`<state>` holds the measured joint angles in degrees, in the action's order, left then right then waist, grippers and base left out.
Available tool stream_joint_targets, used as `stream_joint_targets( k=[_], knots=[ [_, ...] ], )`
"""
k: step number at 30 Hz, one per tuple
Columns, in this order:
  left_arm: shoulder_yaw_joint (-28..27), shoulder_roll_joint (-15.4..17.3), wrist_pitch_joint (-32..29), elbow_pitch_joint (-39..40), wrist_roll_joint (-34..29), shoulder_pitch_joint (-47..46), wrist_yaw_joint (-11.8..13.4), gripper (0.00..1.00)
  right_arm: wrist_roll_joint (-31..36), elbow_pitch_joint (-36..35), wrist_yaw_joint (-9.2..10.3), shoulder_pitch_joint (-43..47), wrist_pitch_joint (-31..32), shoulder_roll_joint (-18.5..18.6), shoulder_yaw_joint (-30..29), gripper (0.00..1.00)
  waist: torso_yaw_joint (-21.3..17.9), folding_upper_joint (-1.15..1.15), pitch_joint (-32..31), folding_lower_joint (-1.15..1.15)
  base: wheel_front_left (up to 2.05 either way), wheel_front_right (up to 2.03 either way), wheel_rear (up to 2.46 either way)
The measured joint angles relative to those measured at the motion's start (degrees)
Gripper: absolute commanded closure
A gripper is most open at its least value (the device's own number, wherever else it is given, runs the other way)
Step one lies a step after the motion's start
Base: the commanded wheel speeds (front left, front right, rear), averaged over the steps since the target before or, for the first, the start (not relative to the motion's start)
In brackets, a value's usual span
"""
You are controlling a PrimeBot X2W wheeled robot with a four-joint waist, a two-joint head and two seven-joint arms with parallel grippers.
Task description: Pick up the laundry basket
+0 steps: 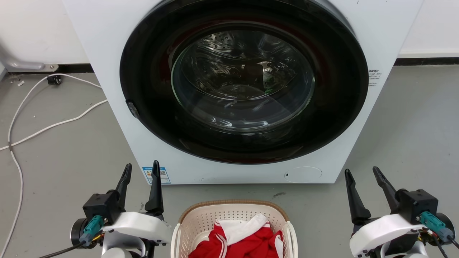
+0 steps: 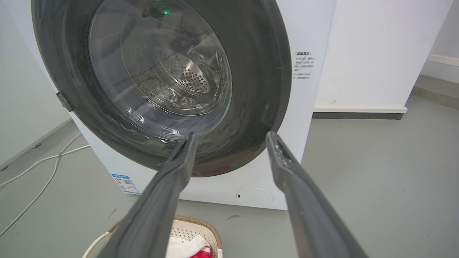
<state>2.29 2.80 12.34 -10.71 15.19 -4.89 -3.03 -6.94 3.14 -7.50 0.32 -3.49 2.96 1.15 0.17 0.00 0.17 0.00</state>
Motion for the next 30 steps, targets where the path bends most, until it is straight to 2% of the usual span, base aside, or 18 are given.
stream_joint_targets(
  k=[20, 30],
  knots=[
    [0.49, 0.01, 2.07, -2.09, -8.39, -0.01, 0.62, 0.0, 6.62, 0.13, 0.0, 0.86, 1.09, 0.0, -0.01, 0.0, -0.19, 0.0, -0.12, 0.0, 0.0, 0.0, 0.0],
    [0.57, 0.02, 2.72, -3.08, -9.55, 0.07, 1.26, 0.0, 7.6, 0.65, 0.0, 0.89, 1.09, 0.0, -0.14, 0.0, -0.25, 0.0, -0.1, 0.0, 0.0, 0.0, 0.0]
  ],
)
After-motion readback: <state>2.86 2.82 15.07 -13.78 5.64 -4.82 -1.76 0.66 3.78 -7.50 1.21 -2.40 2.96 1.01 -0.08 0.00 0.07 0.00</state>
